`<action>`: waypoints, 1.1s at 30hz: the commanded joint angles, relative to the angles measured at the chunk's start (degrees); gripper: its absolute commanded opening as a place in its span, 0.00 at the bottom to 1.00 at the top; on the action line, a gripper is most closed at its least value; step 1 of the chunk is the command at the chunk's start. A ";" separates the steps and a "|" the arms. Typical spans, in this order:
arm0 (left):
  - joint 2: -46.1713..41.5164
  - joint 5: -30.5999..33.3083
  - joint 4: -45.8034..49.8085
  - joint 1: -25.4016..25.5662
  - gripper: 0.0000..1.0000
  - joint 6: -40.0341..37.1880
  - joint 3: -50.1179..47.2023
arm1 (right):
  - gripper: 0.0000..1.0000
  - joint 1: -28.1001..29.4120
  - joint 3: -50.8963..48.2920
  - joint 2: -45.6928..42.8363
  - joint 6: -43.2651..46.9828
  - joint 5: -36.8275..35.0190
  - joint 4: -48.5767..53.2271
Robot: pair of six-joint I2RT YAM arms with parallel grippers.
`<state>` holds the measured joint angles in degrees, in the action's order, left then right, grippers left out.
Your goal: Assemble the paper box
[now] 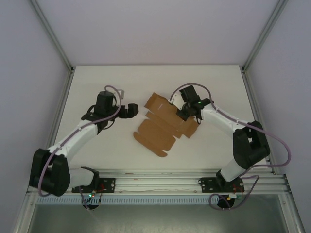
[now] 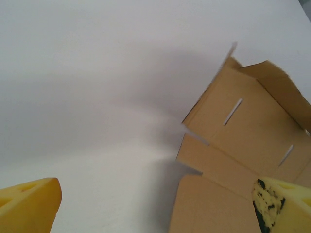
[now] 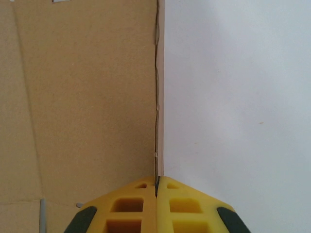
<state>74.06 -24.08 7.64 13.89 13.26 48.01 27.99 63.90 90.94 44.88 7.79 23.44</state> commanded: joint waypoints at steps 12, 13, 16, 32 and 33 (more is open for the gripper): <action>23.05 -17.82 1.10 0.25 0.81 -18.10 19.11 | 0.00 1.11 2.85 0.12 12.24 2.57 -4.03; 24.15 -18.92 1.89 0.34 0.78 -18.92 20.05 | 0.00 1.11 2.97 0.25 12.41 2.42 -4.16; 27.20 -22.66 3.50 0.78 0.69 -22.23 22.23 | 0.00 1.11 3.39 0.67 13.10 3.02 -3.53; 29.40 -25.42 9.21 2.15 0.00 -31.19 26.60 | 0.15 -3.01 9.14 5.25 12.74 11.58 5.31; 29.09 -25.63 9.67 2.14 0.00 -32.05 26.55 | 0.17 -3.33 9.71 5.76 12.82 12.18 6.31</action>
<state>105.23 -46.39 14.63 15.53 -14.20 73.47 25.39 71.31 95.37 56.64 16.84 24.88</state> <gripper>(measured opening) 0.070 0.163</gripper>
